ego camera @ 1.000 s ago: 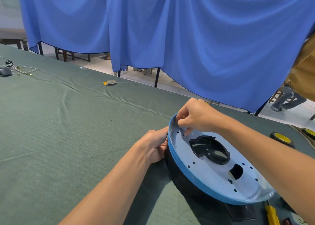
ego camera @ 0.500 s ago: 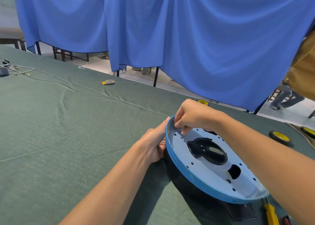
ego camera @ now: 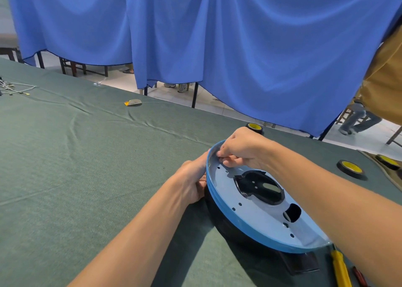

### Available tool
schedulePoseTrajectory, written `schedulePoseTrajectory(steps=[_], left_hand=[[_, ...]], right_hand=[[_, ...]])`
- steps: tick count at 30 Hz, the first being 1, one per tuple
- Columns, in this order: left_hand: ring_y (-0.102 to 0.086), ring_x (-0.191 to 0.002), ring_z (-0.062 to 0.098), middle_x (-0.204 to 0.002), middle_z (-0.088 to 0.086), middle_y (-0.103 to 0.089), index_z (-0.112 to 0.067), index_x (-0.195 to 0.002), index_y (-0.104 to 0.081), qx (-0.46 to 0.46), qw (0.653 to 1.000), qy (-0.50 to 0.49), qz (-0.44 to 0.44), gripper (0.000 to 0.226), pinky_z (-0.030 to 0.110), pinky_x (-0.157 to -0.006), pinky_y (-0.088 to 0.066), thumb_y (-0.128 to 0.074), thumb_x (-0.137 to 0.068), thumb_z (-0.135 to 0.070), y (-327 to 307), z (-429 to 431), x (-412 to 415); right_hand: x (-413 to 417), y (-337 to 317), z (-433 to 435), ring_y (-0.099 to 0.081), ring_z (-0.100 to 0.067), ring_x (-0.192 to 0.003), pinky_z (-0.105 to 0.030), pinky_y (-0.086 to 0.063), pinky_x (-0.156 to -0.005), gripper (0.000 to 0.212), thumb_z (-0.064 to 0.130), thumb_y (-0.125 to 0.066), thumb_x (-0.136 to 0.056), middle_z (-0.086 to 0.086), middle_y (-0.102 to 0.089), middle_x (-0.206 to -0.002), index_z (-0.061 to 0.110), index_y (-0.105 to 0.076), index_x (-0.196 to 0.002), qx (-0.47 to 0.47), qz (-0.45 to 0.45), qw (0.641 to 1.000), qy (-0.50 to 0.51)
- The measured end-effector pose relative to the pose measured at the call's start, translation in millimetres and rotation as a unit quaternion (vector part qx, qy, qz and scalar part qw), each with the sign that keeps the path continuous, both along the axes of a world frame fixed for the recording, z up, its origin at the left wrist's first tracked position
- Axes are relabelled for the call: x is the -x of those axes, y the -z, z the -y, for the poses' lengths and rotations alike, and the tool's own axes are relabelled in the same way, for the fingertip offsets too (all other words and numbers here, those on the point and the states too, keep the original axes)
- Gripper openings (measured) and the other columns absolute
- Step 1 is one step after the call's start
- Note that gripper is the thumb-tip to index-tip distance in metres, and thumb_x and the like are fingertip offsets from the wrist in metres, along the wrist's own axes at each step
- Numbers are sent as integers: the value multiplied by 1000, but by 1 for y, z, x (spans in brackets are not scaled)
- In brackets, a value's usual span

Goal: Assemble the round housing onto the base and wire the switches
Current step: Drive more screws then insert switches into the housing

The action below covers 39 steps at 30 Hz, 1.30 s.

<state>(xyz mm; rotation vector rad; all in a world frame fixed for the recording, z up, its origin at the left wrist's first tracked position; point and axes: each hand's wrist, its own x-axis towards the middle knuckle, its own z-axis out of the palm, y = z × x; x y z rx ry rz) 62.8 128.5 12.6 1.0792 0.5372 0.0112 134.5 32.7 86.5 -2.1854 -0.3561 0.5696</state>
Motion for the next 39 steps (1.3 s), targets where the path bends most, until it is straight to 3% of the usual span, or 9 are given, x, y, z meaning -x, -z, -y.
schedulePoseTrajectory(steps=[5, 7, 10, 12, 16, 20, 28, 34, 39], left_hand=[[-57, -60, 19, -76, 9, -64, -9, -79, -60, 0, 1000, 1, 3, 32, 29, -57, -46, -76, -84, -36, 0, 0, -3], [-57, -60, 20, -78, 8, -64, -10, -81, -60, -7, 1000, 15, 6, 32, 29, -57, -47, -74, -85, -38, 1, 1, -4], [-59, -71, 24, -89, 10, -64, -10, -92, -62, 6, 999, 30, 14, 35, 33, -68, -48, -70, -88, -43, 3, 1, -5], [-59, -69, 23, -85, 9, -64, -11, -88, -62, 1, 1000, 28, 13, 34, 32, -65, -48, -68, -89, -45, 5, 0, -7], [-59, -65, 21, -82, 6, -63, -15, -88, -61, -9, 999, 40, 9, 31, 30, -55, -46, -68, -90, -45, 7, -2, -8], [-59, -74, 22, -98, 9, -63, -12, -99, -60, 8, 999, 41, 4, 38, 32, -67, -46, -71, -87, -45, 8, -3, -7], [-42, -71, 19, -84, 5, -50, -16, -82, -55, -9, 999, 30, -11, 33, 29, -62, -31, -70, -88, -44, 9, -4, -11], [-56, -67, 20, -91, 7, -63, -12, -94, -61, -4, 999, 33, -11, 35, 29, -63, -45, -72, -85, -44, 9, -4, -10], [-57, -61, 19, -73, 2, -62, -14, -77, -59, -10, 999, 27, -24, 35, 26, -56, -46, -73, -84, -46, 9, -4, -11]], right_hand=[[1, 0, 5, -61, -17, -58, -25, -57, -53, 12, 1, -64, -89, -15, -65, -75, -7, -68, -98, -1, -14, 1000, -18], [-1, 0, 7, -67, -23, -65, -30, -60, -61, 11, 6, -63, -90, -15, -69, -77, -2, -70, -94, 64, 83, 992, -67], [-1, -2, 7, -65, -21, -77, -32, -57, -71, 10, 12, -62, -88, -4, -70, -81, 11, -73, -89, 187, 321, 909, -191], [-1, -4, 8, -60, -16, -82, -32, -55, -74, 17, 7, -62, -85, 0, -70, -85, 15, -75, -92, 199, 361, 880, -235], [-2, -5, 11, -58, -12, -83, -30, -53, -78, 27, 0, -60, -83, 3, -72, -89, 16, -77, -96, 205, 378, 860, -275], [-7, -5, 13, -53, -2, -62, -26, -52, -68, 14, 10, -67, -84, 15, -59, -64, 14, -78, -93, 162, 389, 873, -245], [-10, 4, 8, -49, -19, -72, -36, -49, -66, 25, 30, -62, -92, -7, -65, -77, 10, -74, -85, 212, 419, 848, -245], [-11, -3, 14, -59, 4, -67, -11, -47, -61, 10, 14, -73, -80, 6, -72, -78, 16, -77, -89, 167, 350, 887, -249], [-9, -2, 11, -53, 0, -58, -21, -47, -59, 8, 19, -71, -85, 14, -59, -58, 14, -77, -87, 156, 390, 875, -239]])
